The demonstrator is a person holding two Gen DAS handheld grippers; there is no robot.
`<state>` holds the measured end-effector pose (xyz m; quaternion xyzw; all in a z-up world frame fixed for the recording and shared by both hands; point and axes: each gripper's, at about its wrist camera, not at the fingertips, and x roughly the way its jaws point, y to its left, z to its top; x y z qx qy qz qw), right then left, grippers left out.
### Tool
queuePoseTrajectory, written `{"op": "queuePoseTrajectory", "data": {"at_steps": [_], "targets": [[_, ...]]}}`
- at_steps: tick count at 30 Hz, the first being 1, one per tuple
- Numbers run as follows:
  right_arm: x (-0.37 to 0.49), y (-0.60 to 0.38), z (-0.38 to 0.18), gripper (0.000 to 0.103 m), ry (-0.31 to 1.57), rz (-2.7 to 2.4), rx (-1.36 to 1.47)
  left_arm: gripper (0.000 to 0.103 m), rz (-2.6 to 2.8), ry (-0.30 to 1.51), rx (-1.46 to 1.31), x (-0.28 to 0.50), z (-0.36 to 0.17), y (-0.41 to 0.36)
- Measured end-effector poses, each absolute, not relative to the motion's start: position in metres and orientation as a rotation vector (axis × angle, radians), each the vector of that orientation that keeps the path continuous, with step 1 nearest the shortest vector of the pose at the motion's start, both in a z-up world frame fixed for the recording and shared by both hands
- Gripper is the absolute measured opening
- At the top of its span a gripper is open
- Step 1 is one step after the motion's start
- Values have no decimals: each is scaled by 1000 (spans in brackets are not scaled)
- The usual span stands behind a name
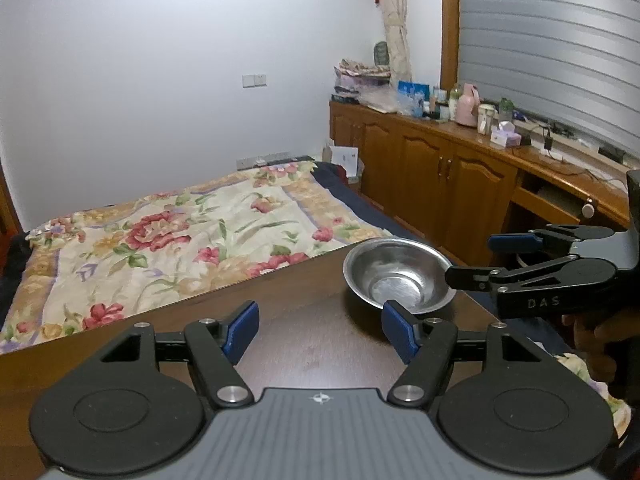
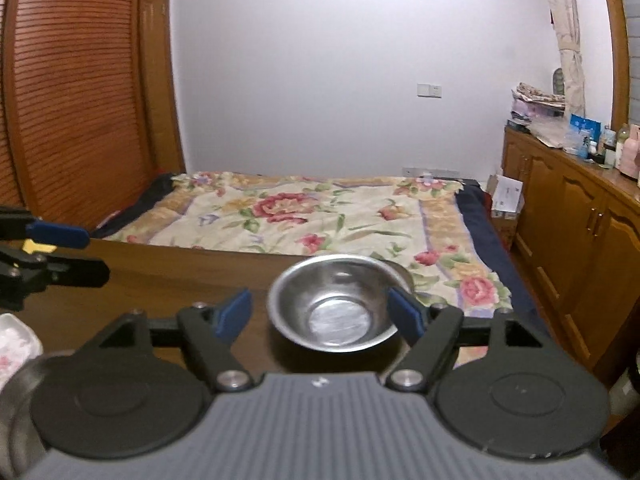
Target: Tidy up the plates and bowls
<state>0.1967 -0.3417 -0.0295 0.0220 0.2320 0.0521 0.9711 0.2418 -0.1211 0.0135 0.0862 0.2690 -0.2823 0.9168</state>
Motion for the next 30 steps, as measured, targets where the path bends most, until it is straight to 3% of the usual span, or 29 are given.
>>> {"op": "queuePoseTrajectory", "data": {"at_steps": [20, 30], "targets": [[239, -377, -67, 81, 545, 12, 205, 56, -715, 700, 216, 313, -14, -185], [244, -380, -76, 66, 581, -1, 280, 39, -723, 798, 224, 344, -35, -204]]}}
